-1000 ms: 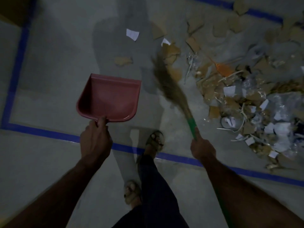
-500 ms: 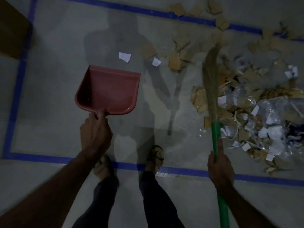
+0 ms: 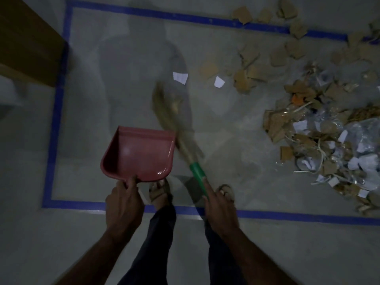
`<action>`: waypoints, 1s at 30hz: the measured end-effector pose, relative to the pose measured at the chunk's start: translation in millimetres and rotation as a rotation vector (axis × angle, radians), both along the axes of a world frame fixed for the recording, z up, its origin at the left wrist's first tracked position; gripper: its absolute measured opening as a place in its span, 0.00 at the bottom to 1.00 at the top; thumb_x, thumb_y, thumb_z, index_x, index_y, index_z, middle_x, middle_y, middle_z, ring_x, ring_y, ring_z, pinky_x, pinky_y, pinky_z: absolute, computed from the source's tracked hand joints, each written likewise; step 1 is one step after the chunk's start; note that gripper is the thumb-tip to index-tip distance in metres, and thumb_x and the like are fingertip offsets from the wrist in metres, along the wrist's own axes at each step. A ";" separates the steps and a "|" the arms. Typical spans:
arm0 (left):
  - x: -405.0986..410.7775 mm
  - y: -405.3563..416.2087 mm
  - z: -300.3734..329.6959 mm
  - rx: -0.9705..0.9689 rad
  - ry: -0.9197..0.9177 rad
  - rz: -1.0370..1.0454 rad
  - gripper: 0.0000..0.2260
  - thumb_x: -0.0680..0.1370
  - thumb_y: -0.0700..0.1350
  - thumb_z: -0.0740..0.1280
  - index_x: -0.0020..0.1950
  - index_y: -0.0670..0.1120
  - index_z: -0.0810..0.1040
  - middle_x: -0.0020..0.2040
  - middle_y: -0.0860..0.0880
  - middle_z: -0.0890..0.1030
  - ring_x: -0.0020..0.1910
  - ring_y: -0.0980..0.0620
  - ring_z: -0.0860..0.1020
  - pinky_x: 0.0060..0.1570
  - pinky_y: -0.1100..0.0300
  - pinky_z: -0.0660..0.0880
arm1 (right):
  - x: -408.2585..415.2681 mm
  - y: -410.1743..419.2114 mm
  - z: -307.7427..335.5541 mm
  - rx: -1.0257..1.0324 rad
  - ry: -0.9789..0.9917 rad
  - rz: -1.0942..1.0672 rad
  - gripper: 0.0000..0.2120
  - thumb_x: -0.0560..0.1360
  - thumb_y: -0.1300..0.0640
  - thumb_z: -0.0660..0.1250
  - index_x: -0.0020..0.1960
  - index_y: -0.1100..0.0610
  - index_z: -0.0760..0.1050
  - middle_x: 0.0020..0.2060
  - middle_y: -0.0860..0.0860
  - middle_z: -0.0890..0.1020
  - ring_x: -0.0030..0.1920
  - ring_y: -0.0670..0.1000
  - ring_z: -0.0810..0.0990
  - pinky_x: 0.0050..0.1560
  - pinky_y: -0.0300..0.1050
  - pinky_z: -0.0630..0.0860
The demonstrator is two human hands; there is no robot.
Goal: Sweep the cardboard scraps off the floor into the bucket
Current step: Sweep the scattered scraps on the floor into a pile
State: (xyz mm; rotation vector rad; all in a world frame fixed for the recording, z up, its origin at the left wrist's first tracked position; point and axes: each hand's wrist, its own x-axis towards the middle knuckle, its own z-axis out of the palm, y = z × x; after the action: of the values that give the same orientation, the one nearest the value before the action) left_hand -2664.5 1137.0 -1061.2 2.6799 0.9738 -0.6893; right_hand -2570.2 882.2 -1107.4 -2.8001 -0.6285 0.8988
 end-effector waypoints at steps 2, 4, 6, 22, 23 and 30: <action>-7.9 21.4 2.6 0.010 0.014 -0.003 0.18 0.75 0.36 0.68 0.65 0.43 0.74 0.43 0.38 0.75 0.36 0.36 0.75 0.33 0.49 0.67 | 8.5 38.9 -3.0 -0.074 -0.038 0.109 0.35 0.78 0.50 0.65 0.79 0.39 0.51 0.48 0.54 0.82 0.39 0.56 0.82 0.33 0.47 0.72; -11.0 57.3 2.0 0.042 0.020 -0.009 0.18 0.75 0.36 0.69 0.65 0.42 0.74 0.42 0.37 0.75 0.35 0.37 0.75 0.32 0.50 0.66 | 19.6 84.3 -10.9 -0.101 0.083 0.155 0.32 0.82 0.55 0.59 0.80 0.38 0.49 0.57 0.57 0.79 0.47 0.58 0.82 0.42 0.48 0.75; -3.7 76.7 -1.1 0.059 0.006 -0.036 0.19 0.74 0.35 0.70 0.65 0.42 0.75 0.42 0.36 0.75 0.34 0.37 0.75 0.32 0.51 0.64 | 39.2 101.8 -22.7 -0.181 0.196 0.112 0.30 0.83 0.55 0.54 0.80 0.39 0.47 0.60 0.59 0.77 0.54 0.60 0.80 0.51 0.51 0.76; 165.5 71.1 -27.8 0.047 -0.076 -0.308 0.22 0.74 0.37 0.67 0.68 0.42 0.73 0.47 0.37 0.75 0.38 0.36 0.75 0.36 0.50 0.63 | 207.5 -41.1 -22.4 -0.337 0.145 -0.724 0.30 0.82 0.51 0.54 0.80 0.47 0.45 0.56 0.63 0.79 0.52 0.64 0.80 0.54 0.55 0.76; 167.7 73.3 -27.0 0.060 -0.085 -0.305 0.22 0.74 0.37 0.67 0.69 0.42 0.73 0.47 0.37 0.75 0.38 0.36 0.75 0.36 0.50 0.62 | 203.3 -46.6 -21.4 -0.327 0.115 -0.738 0.30 0.82 0.49 0.54 0.80 0.46 0.45 0.53 0.62 0.79 0.49 0.63 0.79 0.50 0.52 0.75; 247.9 49.0 -17.8 0.065 -0.124 -0.420 0.21 0.75 0.37 0.68 0.68 0.42 0.73 0.46 0.37 0.75 0.38 0.37 0.75 0.37 0.51 0.63 | 178.4 -88.1 13.5 -0.093 -0.098 -0.908 0.30 0.82 0.47 0.57 0.80 0.41 0.48 0.39 0.59 0.77 0.36 0.61 0.76 0.41 0.52 0.74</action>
State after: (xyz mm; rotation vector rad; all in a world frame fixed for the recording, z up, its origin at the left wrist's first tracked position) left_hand -2416.6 1185.9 -1079.0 2.9743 0.4091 -0.5605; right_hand -2391.9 794.1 -1093.9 -2.7205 0.6664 0.5876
